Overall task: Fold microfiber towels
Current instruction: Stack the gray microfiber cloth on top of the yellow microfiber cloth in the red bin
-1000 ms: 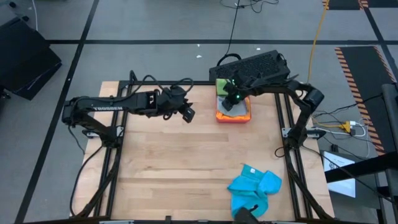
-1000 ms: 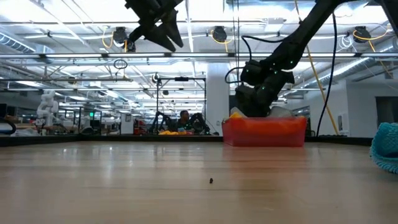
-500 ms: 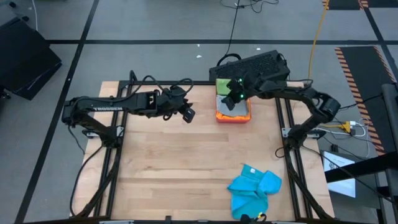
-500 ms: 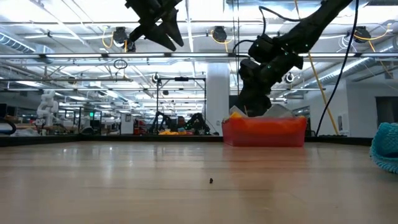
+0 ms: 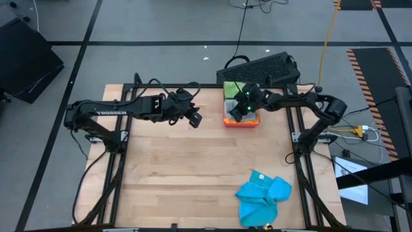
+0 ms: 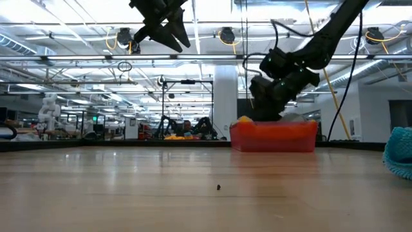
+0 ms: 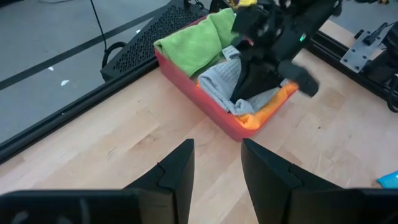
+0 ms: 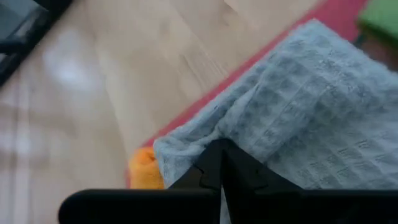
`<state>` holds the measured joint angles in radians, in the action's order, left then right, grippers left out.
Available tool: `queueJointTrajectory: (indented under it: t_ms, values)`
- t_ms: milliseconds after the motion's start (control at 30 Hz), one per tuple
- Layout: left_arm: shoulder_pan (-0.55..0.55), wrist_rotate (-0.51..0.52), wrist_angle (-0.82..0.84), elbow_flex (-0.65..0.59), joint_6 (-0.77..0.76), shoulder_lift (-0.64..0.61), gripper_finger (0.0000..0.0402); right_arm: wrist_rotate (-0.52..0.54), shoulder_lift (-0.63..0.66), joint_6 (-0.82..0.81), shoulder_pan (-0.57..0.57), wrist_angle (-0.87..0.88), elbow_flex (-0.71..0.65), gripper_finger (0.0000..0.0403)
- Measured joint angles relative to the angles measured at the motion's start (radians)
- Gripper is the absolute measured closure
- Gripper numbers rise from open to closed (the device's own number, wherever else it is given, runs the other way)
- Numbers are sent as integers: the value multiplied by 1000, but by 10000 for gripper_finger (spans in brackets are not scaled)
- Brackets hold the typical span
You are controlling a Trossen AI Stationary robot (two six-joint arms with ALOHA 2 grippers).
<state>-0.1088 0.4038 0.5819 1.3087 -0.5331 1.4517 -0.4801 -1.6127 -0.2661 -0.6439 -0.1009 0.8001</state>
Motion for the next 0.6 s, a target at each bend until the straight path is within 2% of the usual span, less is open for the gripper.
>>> queueJointTrajectory:
  t_ms: [167,267,433,600]
  values:
    - [0,0,2,0,-10,0,268,-15,115,11,-11,2,7,403]
    - [1,0,7,0,-20,0,268,45,166,45,-23,12,-3,403]
    - [4,0,7,0,-23,0,268,163,182,107,-58,100,-36,403]
    - [9,0,9,0,-23,0,268,197,181,127,-74,120,-92,403]
